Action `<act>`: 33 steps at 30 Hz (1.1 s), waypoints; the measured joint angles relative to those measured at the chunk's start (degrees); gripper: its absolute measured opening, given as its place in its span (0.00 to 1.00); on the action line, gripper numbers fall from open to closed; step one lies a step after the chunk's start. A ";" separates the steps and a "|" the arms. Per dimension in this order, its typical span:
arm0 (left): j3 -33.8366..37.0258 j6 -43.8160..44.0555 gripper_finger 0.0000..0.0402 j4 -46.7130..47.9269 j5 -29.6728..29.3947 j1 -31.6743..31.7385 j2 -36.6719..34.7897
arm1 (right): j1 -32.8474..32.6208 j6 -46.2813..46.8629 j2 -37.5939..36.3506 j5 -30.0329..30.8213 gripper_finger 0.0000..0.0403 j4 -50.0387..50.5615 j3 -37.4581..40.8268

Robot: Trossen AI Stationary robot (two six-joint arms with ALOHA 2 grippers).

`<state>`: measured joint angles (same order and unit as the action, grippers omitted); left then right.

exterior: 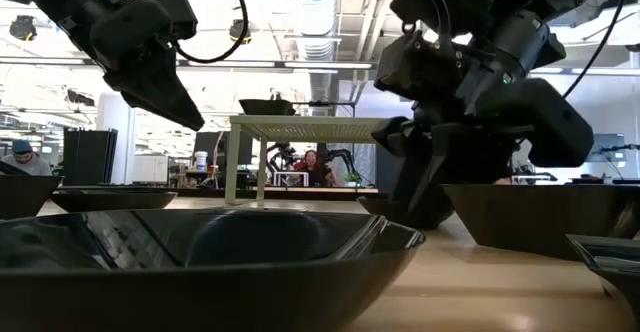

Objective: Pick & Place Mini shaped plates
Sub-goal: Put the leaf-shaped plate on the shelf

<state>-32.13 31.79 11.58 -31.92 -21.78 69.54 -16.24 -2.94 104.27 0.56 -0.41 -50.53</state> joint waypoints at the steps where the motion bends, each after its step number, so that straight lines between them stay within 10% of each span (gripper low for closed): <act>1: 0.17 0.00 0.26 0.06 0.00 0.00 0.00 | 0.18 0.00 -0.08 0.42 0.33 0.44 -0.06; 18: 1.36 0.00 0.26 -4.00 0.00 0.00 0.00 | 1.80 -0.20 -3.09 2.68 0.04 5.03 -2.19; 33: 1.36 0.00 0.26 -5.30 0.00 0.00 0.00 | 10.50 -17.60 -20.07 25.01 0.01 11.41 -11.18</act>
<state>-30.76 31.79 6.28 -31.92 -21.78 69.54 -5.73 -20.54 84.20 25.56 11.00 -61.71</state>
